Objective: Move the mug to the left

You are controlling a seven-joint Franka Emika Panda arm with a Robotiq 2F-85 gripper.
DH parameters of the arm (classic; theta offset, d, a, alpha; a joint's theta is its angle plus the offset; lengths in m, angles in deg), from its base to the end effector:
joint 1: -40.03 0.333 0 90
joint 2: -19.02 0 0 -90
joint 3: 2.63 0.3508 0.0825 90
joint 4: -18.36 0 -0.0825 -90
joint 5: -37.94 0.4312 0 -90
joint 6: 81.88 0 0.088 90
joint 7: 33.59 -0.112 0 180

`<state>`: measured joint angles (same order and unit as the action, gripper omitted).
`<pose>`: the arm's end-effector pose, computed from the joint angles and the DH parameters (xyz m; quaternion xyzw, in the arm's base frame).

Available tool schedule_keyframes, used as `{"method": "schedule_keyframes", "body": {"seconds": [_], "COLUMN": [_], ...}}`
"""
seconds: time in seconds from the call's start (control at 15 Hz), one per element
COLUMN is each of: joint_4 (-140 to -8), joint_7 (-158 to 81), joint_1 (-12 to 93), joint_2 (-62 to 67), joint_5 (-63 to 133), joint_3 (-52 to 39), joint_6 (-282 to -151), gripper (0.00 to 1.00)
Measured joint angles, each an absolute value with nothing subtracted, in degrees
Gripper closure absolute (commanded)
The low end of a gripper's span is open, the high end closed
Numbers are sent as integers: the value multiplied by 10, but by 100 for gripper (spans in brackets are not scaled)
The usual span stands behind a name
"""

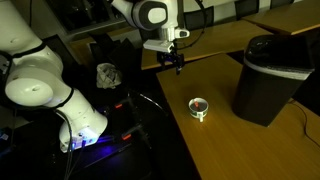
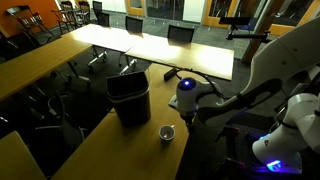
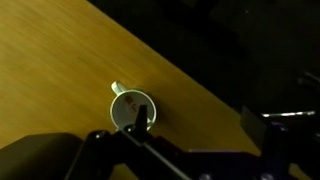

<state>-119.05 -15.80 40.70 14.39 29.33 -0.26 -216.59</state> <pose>0.5134 0.0248 0.2646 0.9687 0.2351 -0.0693 0.0396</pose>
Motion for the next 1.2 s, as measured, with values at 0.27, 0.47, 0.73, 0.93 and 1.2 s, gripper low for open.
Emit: {"method": "schedule_keyframes", "body": {"seconds": [0.27, 0.47, 0.73, 0.93, 1.2], "joint_4": [-1184, -1180, -1181, -1181, -1170], "joint_7": [-164, -164, -155, -119, -95], "joint_1": [407, 407, 406, 402, 386], "joint_2": [109, 109, 104, 64, -21], "joint_5": [267, 267, 265, 251, 224], "joint_3": [-7, -7, -7, -8, -16], "joint_6": [-2167, -2166, -2174, -2227, -2314], "gripper": [0, 0, 0, 0, 0]}}
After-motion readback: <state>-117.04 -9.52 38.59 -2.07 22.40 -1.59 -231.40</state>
